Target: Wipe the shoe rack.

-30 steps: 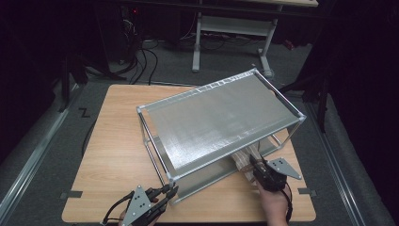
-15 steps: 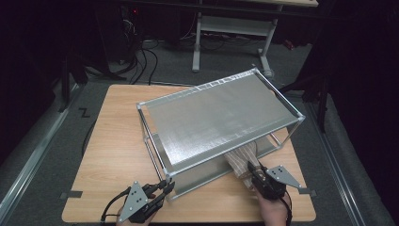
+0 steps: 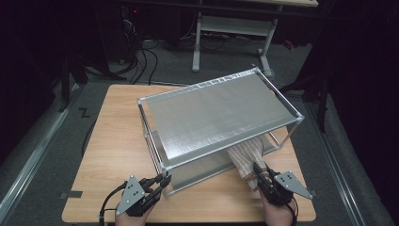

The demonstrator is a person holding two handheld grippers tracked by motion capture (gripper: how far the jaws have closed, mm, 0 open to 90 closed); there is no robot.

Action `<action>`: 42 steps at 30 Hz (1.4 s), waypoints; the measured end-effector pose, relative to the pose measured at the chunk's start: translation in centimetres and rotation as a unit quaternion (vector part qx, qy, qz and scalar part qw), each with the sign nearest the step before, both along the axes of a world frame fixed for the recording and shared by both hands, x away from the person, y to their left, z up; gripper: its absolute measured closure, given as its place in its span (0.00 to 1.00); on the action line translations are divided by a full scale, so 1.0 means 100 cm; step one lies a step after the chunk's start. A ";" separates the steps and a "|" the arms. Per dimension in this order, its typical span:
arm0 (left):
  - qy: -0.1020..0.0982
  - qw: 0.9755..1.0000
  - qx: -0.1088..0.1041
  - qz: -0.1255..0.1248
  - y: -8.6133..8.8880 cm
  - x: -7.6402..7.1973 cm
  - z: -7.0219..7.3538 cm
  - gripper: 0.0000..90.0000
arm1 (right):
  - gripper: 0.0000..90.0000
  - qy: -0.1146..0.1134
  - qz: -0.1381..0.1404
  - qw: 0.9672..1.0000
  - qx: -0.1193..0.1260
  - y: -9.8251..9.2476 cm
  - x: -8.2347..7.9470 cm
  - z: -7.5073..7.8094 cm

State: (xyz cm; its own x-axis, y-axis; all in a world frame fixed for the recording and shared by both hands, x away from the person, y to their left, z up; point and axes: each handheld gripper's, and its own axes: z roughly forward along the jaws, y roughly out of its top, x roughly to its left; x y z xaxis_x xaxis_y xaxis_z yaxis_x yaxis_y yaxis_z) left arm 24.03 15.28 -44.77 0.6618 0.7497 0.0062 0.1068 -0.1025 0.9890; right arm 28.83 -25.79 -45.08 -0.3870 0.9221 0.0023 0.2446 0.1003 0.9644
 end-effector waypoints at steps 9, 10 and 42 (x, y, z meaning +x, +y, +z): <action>-0.002 1.000 -0.004 0.001 0.000 0.006 0.000 0.89 | 0.80 -0.030 -0.009 0.999 0.008 -0.008 -0.013 0.006; -0.001 1.000 -0.005 0.000 0.000 0.007 0.000 0.89 | 0.80 -0.035 -0.010 0.999 0.008 -0.009 -0.014 0.007; -0.006 1.000 -0.004 -0.008 -0.008 0.000 -0.001 0.89 | 0.80 -0.176 -0.009 0.982 0.069 -0.010 -0.034 0.072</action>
